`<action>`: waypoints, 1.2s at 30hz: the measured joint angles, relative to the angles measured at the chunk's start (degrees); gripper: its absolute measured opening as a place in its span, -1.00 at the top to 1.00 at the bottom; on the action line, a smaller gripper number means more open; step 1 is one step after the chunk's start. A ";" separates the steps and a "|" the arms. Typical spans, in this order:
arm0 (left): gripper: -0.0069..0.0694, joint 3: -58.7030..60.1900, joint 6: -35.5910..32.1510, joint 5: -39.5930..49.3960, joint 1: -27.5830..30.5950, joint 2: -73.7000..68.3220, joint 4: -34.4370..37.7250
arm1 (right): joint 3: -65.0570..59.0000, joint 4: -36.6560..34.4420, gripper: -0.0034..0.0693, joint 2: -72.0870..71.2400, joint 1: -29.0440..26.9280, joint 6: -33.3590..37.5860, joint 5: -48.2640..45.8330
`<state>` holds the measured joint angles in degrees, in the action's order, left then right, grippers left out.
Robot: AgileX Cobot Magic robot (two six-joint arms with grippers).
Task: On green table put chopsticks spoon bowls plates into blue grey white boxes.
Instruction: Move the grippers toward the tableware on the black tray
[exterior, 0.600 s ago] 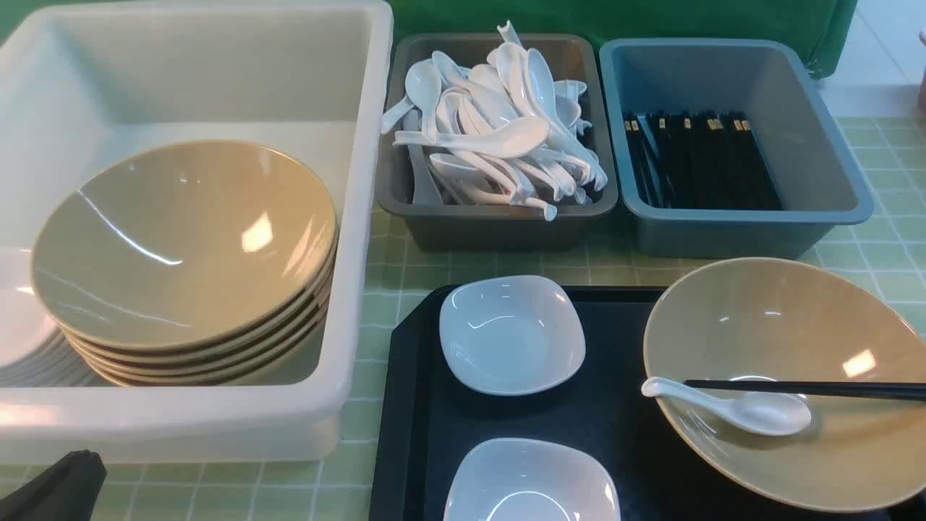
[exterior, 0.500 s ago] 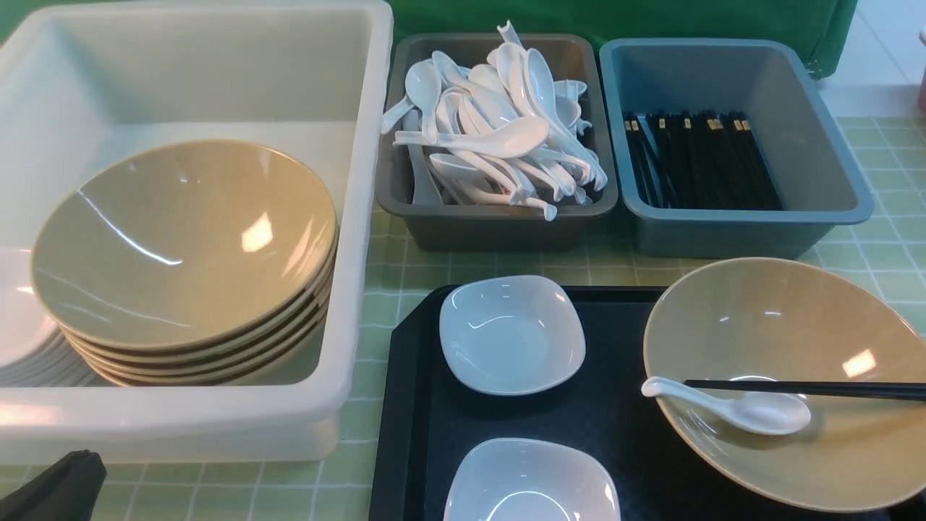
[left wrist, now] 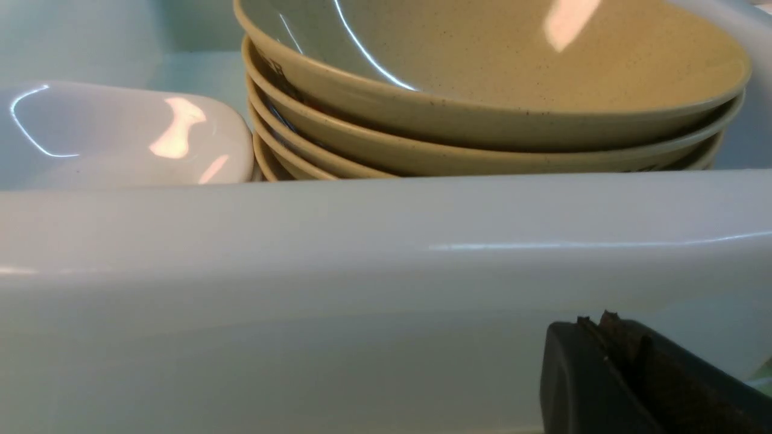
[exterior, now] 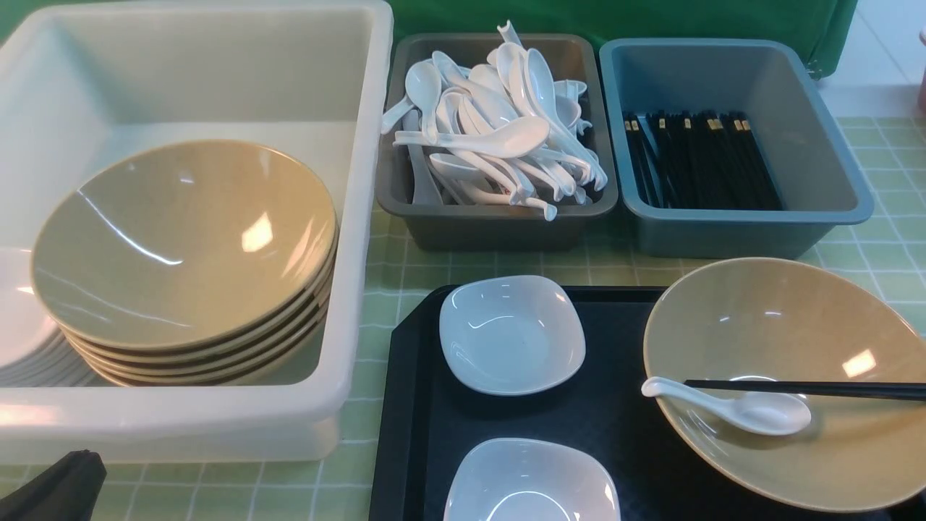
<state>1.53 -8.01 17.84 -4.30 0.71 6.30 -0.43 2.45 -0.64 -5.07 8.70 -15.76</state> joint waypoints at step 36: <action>0.82 0.05 0.00 -0.47 0.00 0.00 0.00 | -0.39 0.00 0.26 0.00 0.00 -1.13 3.19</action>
<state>1.59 -8.01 17.38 -4.30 0.71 6.30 -0.82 2.45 -0.64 -5.07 7.57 -12.57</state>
